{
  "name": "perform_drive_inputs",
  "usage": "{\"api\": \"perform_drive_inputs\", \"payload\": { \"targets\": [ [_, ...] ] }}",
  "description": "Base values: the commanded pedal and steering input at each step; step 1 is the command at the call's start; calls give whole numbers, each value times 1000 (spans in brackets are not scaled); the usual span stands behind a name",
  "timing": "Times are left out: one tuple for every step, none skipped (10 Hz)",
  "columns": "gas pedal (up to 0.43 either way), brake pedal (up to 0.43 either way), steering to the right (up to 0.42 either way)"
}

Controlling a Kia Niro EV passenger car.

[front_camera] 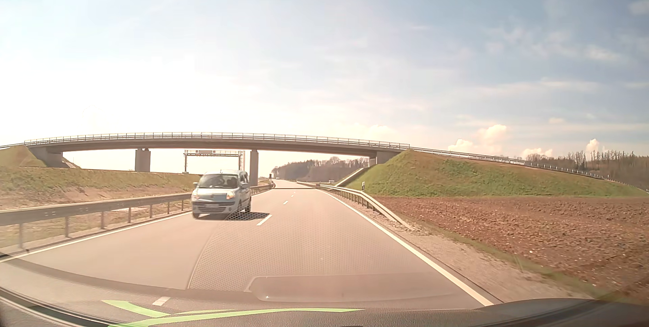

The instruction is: Follow the waypoints while adhering to traffic rules and regulations

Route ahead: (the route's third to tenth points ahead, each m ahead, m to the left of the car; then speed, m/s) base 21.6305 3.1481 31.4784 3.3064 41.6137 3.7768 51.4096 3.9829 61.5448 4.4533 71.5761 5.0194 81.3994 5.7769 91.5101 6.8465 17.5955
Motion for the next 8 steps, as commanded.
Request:
{"api": "perform_drive_inputs", "payload": {
  "targets": [
    [157, 0, -6],
    [150, 0, -6],
    [150, 0, -6],
    [150, 0, -6],
    [138, 0, -6],
    [138, 0, -6],
    [130, 0, -6],
    [130, 0, -6]
  ]
}}
